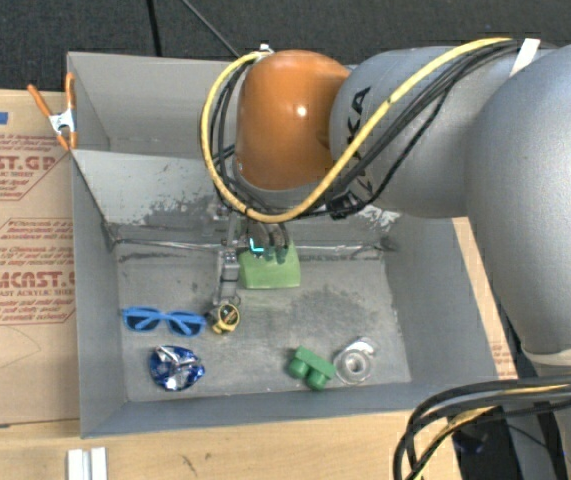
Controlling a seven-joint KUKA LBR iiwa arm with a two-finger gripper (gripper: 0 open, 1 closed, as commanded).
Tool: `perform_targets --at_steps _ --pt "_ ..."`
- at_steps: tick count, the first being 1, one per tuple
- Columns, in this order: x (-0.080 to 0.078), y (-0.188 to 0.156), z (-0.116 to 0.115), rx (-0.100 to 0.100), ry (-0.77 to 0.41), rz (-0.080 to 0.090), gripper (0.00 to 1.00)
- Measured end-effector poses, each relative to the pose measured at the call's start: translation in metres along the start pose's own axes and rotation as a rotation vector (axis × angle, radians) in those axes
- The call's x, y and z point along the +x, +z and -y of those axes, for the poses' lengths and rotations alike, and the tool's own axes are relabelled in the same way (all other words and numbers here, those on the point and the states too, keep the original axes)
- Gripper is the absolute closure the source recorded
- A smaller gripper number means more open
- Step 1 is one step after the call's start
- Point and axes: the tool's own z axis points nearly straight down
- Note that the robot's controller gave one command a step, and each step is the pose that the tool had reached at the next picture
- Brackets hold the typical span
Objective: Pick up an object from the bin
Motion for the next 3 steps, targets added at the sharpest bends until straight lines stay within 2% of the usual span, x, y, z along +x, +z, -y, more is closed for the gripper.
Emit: perform_targets --at_steps 1,2,3 --pt "0.012 0.115 0.004 0.001 -0.236 0.002 0.0" --pt "0.01 0.112 0.004 0.0 -0.235 0.007 1.0" --pt "0.046 -0.069 -0.008 0.0 -0.254 0.016 1.0"
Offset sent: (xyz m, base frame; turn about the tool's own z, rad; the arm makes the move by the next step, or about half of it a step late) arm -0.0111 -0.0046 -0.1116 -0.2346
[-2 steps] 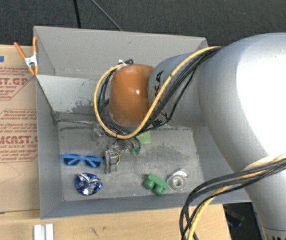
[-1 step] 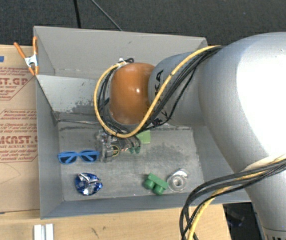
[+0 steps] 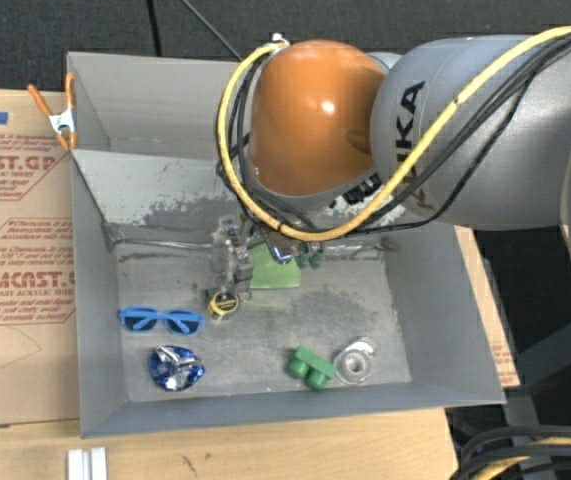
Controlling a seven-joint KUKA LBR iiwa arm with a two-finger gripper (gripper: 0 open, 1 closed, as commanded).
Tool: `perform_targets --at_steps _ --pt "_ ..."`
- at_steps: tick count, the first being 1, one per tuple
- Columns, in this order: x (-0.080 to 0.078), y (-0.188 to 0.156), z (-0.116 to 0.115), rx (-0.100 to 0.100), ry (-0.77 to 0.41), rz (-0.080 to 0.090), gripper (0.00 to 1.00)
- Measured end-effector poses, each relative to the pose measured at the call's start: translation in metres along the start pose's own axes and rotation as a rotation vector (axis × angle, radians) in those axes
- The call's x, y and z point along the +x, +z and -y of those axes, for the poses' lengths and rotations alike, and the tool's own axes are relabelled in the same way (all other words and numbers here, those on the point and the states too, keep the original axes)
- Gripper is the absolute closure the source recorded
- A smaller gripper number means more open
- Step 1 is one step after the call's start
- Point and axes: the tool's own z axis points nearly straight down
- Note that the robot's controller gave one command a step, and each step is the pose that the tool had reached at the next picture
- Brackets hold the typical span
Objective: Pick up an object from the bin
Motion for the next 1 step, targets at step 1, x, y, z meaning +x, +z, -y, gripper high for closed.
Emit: perform_targets --at_steps 1 --pt "0.0009 0.0051 0.0 -0.001 0.0 -0.007 0.0"
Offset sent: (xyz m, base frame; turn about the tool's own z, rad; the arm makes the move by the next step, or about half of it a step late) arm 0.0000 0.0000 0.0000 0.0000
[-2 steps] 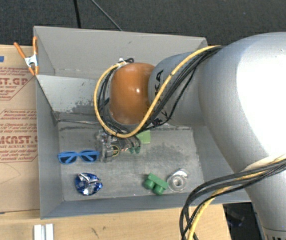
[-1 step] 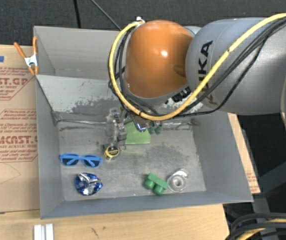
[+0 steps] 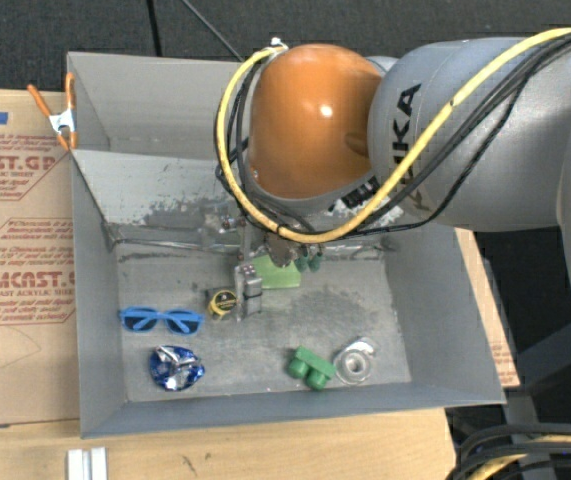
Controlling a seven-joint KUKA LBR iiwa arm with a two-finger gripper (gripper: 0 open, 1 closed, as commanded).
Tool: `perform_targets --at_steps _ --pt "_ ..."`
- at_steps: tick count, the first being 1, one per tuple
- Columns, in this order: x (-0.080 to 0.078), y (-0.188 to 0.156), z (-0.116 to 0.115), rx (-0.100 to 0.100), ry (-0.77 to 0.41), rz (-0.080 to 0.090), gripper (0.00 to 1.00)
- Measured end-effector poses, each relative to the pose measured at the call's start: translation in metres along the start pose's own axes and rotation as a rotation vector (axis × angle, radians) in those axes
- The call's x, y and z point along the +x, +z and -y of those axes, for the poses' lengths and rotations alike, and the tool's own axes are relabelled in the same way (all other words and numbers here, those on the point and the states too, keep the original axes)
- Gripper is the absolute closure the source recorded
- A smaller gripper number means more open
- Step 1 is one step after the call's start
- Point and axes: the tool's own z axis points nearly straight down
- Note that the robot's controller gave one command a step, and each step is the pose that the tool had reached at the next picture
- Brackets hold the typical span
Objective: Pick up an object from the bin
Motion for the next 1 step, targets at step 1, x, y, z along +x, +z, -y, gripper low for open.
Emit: perform_targets --at_steps 1 --pt "0.0052 0.1186 0.0116 0.0 0.01 -0.01 0.0"
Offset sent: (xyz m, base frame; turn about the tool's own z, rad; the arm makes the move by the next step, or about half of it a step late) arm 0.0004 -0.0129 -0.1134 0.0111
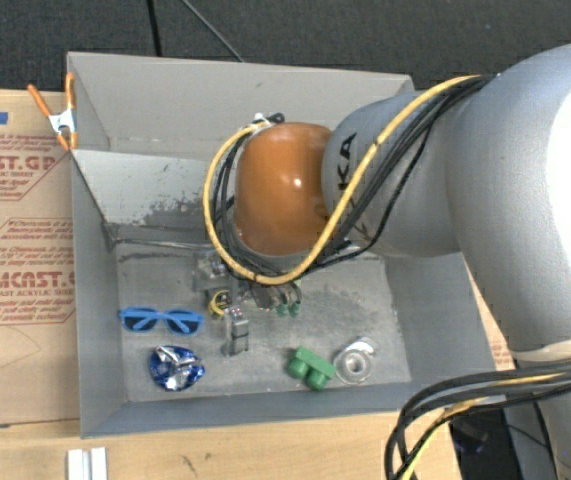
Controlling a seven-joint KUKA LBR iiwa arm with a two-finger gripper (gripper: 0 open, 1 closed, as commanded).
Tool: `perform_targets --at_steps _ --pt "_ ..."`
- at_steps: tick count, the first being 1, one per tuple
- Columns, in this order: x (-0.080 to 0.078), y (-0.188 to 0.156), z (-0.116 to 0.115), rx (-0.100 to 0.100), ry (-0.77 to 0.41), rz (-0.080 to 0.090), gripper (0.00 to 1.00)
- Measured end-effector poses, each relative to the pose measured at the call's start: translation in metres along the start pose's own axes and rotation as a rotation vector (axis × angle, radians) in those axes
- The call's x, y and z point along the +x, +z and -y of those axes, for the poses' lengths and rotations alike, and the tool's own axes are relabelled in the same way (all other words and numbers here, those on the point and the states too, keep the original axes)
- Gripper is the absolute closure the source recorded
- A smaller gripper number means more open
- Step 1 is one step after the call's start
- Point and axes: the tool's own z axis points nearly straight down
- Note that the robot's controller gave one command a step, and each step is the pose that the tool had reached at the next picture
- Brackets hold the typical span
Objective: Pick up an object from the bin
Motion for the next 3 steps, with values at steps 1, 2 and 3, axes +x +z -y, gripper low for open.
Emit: perform_targets --at_steps 1,2,3 --pt "-0.047 0.059 -0.037 0.0 -0.223 0.007 0.0" --pt "-0.048 0.057 -0.036 0.0 -0.22 0.009 1.0" --pt "-0.056 -0.154 -0.034 0.003 -0.239 0.02 1.0"
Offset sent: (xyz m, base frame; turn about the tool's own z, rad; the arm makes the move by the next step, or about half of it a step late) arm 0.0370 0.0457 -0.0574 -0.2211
